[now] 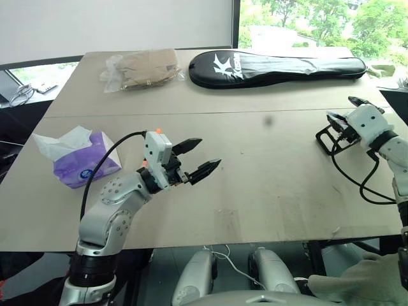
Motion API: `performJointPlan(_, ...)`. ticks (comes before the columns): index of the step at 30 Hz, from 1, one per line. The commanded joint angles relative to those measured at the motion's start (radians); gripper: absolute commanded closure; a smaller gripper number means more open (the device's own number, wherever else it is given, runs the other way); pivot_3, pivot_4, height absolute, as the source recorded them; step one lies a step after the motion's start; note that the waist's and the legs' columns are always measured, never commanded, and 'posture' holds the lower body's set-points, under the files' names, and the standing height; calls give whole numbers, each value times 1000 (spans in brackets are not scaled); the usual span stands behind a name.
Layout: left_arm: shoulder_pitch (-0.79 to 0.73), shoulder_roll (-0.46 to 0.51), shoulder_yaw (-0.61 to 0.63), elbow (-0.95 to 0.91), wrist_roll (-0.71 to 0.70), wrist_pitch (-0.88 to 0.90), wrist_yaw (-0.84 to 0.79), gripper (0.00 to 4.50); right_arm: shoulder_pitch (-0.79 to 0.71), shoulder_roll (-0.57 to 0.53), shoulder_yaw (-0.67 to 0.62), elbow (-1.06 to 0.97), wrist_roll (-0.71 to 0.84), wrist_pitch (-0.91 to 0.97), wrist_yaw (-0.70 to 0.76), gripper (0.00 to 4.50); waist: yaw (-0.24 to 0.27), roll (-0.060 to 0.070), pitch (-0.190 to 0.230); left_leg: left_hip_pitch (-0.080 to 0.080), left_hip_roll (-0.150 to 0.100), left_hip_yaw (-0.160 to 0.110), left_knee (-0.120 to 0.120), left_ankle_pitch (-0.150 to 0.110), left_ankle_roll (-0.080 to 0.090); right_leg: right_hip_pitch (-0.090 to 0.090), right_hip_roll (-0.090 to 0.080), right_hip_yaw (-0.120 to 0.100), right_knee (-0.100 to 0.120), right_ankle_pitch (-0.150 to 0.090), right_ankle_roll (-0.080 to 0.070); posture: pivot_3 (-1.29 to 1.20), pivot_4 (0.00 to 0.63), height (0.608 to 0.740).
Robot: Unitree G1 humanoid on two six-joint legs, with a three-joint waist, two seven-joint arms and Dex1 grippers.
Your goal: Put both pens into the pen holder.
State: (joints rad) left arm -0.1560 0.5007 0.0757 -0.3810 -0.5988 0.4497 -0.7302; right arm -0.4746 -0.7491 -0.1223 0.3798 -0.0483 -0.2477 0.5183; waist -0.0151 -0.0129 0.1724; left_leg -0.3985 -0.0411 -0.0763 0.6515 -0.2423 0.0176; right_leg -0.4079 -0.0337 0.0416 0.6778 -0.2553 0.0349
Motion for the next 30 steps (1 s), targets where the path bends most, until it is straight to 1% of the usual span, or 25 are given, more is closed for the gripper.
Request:
performJointPlan(1,-34,1,49,-37,-2,29,81,0,25,-8,-78,-222,125,141,28,67,0,0,0,0,0,0,0,0,0,0,0,0,0,0,0,0,150,740)
performJointPlan(3,-51,-2,70,-54,-5,76,152,0,66,-12,-90,-358,184,246,58,67,0,0,0,0,0,-1,0,0,0,0,0,0,0,0,0,0,150,740)
performJointPlan(5,-73,9,79,-65,6,166,238,0,114,-23,-98,-478,242,348,91,67,1,0,0,0,0,-1,0,0,0,0,0,0,0,0,0,0,150,740)
performJointPlan(7,-110,26,80,-84,80,286,383,0,173,-37,-99,-611,312,448,132,67,3,0,0,0,0,-2,0,0,0,1,0,-1,0,0,0,0,150,740)
performJointPlan(9,-154,27,91,-108,112,426,502,0,231,-57,-87,-748,399,547,188,67,5,0,0,-1,0,-3,0,0,1,1,0,-1,0,0,0,0,150,740)
performJointPlan(11,-195,26,101,-119,134,554,584,0,260,-61,-78,-844,462,626,206,67,4,-1,0,-1,0,-3,1,0,1,1,0,-2,0,0,0,0,150,740)
performJointPlan(13,-266,-20,170,-98,101,757,653,0,294,-68,-48,-930,504,666,239,67,4,-1,0,-1,0,-3,1,0,1,1,0,-2,0,0,0,0,150,740)
performJointPlan(14,-305,-28,188,-76,120,862,687,0,311,-68,-26,-963,515,678,252,67,3,-2,1,-1,0,-3,1,0,1,1,0,-2,0,0,1,0,150,740)
performJointPlan(15,-344,-31,199,-37,143,955,712,0,324,-60,-2,-987,525,684,263,67,2,-3,1,-1,0,-4,1,0,1,1,0,-4,0,0,1,0,150,740)
performJointPlan(17,-387,-7,195,38,189,1054,735,0,335,-45,27,-1016,546,696,272,67,-1,-3,1,-1,-1,-5,1,0,0,1,1,-8,0,0,1,0,150,740)
performJointPlan(19,-401,16,203,86,217,1076,736,0,341,-41,39,-1043,562,692,287,67,-4,-4,1,0,-1,-4,1,0,0,1,1,-7,0,0,1,0,150,740)
performJointPlan(23,-401,63,175,145,242,1059,699,0,350,-37,33,-1086,610,695,314,67,3,-7,3,-1,-1,-5,1,2,-4,0,0,-8,0,0,1,0,150,740)
performJointPlan(30,-439,107,77,310,252,934,567,0,330,-10,48,-1086,628,697,304,67,18,-8,2,-1,-3,-7,1,2,-5,1,-3,-8,0,0,1,0,150,740)
